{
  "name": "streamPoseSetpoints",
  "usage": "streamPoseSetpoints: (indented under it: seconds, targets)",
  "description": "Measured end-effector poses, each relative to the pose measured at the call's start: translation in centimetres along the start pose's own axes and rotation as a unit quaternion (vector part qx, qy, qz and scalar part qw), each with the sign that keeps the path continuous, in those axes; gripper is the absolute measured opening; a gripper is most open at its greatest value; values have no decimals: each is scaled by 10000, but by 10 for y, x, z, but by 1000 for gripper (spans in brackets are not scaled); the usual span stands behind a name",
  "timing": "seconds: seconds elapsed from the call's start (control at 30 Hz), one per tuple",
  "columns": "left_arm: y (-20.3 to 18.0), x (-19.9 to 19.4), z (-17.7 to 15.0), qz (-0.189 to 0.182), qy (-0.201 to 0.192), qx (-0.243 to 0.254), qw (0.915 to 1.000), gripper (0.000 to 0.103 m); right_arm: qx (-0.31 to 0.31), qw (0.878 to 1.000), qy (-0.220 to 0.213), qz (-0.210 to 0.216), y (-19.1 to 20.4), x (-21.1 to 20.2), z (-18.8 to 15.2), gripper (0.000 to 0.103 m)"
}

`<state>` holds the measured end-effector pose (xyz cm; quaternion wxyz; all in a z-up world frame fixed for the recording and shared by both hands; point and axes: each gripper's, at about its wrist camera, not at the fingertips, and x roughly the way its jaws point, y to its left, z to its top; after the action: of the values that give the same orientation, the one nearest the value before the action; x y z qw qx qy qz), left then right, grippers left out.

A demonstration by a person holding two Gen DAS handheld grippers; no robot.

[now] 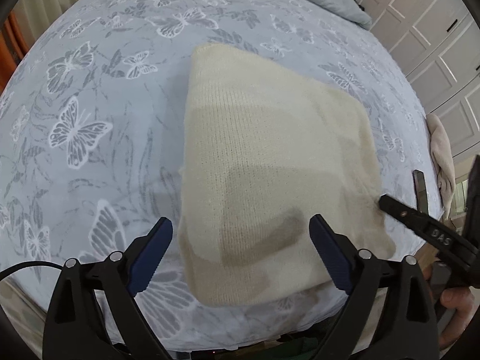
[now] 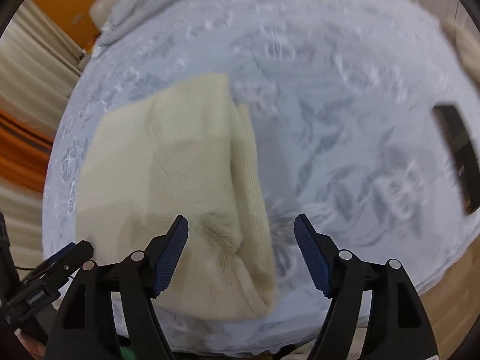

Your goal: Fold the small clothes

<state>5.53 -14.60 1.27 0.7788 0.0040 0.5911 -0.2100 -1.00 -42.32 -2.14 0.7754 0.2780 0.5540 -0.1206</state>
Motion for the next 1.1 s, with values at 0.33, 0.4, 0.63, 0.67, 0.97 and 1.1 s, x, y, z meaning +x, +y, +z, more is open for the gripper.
streamPoseSetpoints:
  seconds: [0.33,0.4,0.63,0.67,0.97,1.1]
  targets:
    - [17,41,15,-588,316,-501,9965,98,803,9912,350,996,-16,59,-6,92]
    - [27,51,16,-998,344,-670,9922,98,943,9874,313,1236,-21,61,-6,96]
    - [56,61,8,-1966,627,-1275,9701,78,883,9800,285,1761,-13,59,-6,39]
    - [54,54,8,-1928,593,-1236,9716,71,934,9784,259,1828,-12,54,-7,37]
    - [74,-17,-33,-1873,720,-1162,9727,63,713,9735,590,2093,18,4,-57,36]
    - [98,-11,-79,-1539,1067,-1281,9739,70,576,9749,1235,1760,34,26,-104,42]
